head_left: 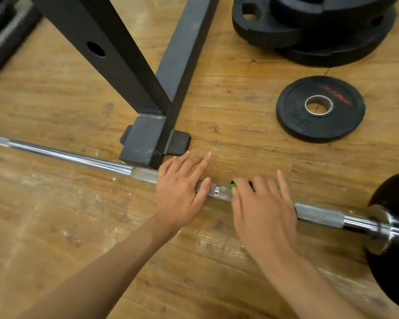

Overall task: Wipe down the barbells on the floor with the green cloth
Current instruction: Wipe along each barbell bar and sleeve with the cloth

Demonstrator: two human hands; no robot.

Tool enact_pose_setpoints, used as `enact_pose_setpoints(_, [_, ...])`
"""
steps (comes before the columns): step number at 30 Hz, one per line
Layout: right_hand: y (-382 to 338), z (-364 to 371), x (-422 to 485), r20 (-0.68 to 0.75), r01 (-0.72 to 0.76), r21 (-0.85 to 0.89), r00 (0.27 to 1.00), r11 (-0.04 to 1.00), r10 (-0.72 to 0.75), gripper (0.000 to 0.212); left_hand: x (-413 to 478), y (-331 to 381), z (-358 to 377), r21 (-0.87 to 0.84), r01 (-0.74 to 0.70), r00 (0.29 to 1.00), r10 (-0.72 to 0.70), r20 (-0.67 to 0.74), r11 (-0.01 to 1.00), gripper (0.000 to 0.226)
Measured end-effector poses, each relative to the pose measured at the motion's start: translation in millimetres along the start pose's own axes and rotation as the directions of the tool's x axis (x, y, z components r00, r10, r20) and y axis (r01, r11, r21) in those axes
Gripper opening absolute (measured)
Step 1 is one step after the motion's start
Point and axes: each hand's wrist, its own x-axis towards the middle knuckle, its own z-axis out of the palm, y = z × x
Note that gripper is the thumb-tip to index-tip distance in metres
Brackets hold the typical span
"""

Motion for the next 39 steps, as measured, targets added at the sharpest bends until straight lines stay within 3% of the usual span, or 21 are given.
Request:
enact_pose_setpoints(3, [55,-16,-23,-0.096,-0.226,-0.058,0.971,0.972,0.22,0.032,-3,2,4,-0.011,0.013,0.999,-0.013,-0.037,1.0,0.052])
enact_pose_setpoints(6, [59,-17,-29,-0.155,-0.479,0.017,0.866,0.877,0.476,0.031,-3,2,5,-0.012,0.046,0.998,-0.047,-0.041,0.999,0.052])
enact_pose_setpoints(8, [29,-10,-22,-0.169,-0.452,0.059,0.874,0.89,0.455,0.029,-4,2,6,-0.009,0.045,0.998,-0.046,-0.033,0.999,0.053])
enact_pose_setpoints(12, [-27,11,-1,-0.082,-0.186,0.056,0.978,0.981,0.19,0.032,-2,1,5,0.0,0.036,0.999,-0.036,-0.02,0.999,0.053])
enact_pose_setpoints(16, [10,6,-6,-0.05,0.0,-0.023,0.999,1.0,-0.001,0.032,-1,1,4,-0.009,0.029,0.999,-0.029,-0.014,1.0,0.053])
enact_pose_setpoints(20, [66,-11,-35,-0.197,-0.248,-0.035,0.952,0.968,0.236,0.034,-4,3,5,-0.04,0.018,0.997,-0.021,-0.071,0.999,0.051])
enact_pose_setpoints(23, [36,-5,-29,-0.222,-0.403,0.042,0.888,0.914,0.402,0.03,-7,4,6,-0.045,0.022,0.994,-0.026,-0.108,0.999,0.05])
enact_pose_setpoints(27, [-13,10,-6,-0.099,-0.152,0.007,0.983,0.988,0.152,0.033,-8,3,6,-0.038,0.008,0.995,-0.012,-0.097,0.999,0.05])
enact_pose_setpoints(31, [8,7,-12,-0.06,0.004,-0.047,0.998,0.999,-0.007,0.026,-8,3,4,-0.036,0.006,0.997,-0.009,-0.071,0.999,0.053])
enact_pose_setpoints(35, [60,-11,-29,-0.114,-0.221,-0.129,0.972,0.967,0.207,0.033,-10,3,5,-0.05,0.006,0.998,-0.01,-0.067,0.999,0.051])
enact_pose_setpoints(37, [51,-11,-27,-0.141,-0.348,-0.104,0.932,0.932,0.333,0.033,-10,3,4,-0.048,0.018,0.998,-0.021,-0.056,0.999,0.051])
enact_pose_setpoints(39, [25,-9,-15,-0.123,-0.336,-0.073,0.937,0.939,0.326,0.037,-11,3,4,-0.047,0.016,0.998,-0.018,-0.052,0.999,0.051])
